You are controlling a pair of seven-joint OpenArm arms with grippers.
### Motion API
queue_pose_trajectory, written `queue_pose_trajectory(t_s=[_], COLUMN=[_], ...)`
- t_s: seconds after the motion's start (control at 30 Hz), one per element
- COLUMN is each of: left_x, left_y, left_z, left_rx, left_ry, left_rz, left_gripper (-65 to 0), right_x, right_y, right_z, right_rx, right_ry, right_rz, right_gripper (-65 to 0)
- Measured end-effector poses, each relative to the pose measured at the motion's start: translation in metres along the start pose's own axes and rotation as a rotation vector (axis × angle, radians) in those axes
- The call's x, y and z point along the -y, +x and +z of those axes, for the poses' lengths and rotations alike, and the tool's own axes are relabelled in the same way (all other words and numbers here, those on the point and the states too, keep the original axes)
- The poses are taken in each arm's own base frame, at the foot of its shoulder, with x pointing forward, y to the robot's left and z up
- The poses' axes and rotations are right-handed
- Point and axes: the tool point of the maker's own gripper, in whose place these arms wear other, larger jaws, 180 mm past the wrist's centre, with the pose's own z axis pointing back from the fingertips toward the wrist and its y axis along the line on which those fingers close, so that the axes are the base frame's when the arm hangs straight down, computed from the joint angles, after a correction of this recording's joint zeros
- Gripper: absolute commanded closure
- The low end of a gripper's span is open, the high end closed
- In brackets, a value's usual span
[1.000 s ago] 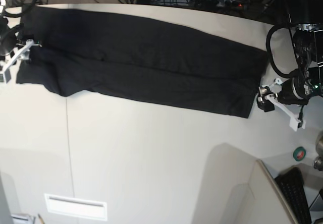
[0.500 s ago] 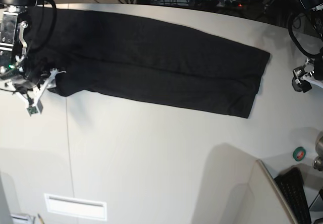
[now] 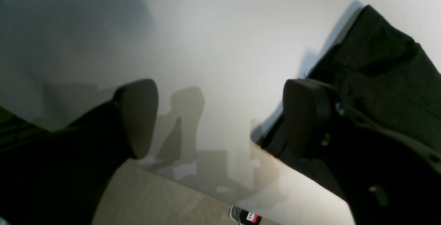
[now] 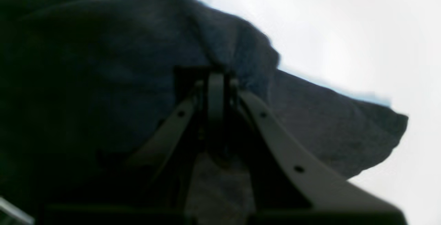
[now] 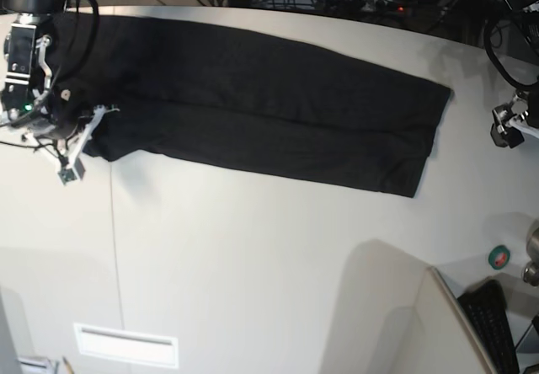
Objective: Layout the t-shirt on the table in an organized manner, then fold the t-shirt properly
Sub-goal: 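Grasp both ends of the black shirt strip with both grippers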
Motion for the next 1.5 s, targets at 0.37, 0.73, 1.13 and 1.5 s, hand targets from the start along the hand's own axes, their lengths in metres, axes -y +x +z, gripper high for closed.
queue_pose_trajectory(t_s=[0.37,0.73,1.13,1.5], left_x=[0.001,0.008,0.090,0.189], left_y=[0.000,-0.005,-0.041,-0.060], left_z=[0.000,-0.004,-0.027,-0.062], left_rx=[-0.001,-0.004,-0.100,-0.048], left_ry=[-0.002,-0.017,-0.174,-0.319], left_rz=[0.001,0.014,-0.096,-0.279], left_gripper=[-54.0,-54.0,-18.9,0.0], right_x=[-0.029,-0.047,-0.017,0.026], right_y=[-0.041,-0.091,-0.054,-0.098], right_z=[0.039,0.050,0.080,0.037], right_rx=[-0.090,-0.235,-0.057,-0.146], right_ry=[-0.002,0.029,-0.064,-0.092], right_rz=[0.049,0.044,0.033,-0.254], right_gripper=[0.0,0.0,-19.5,0.0])
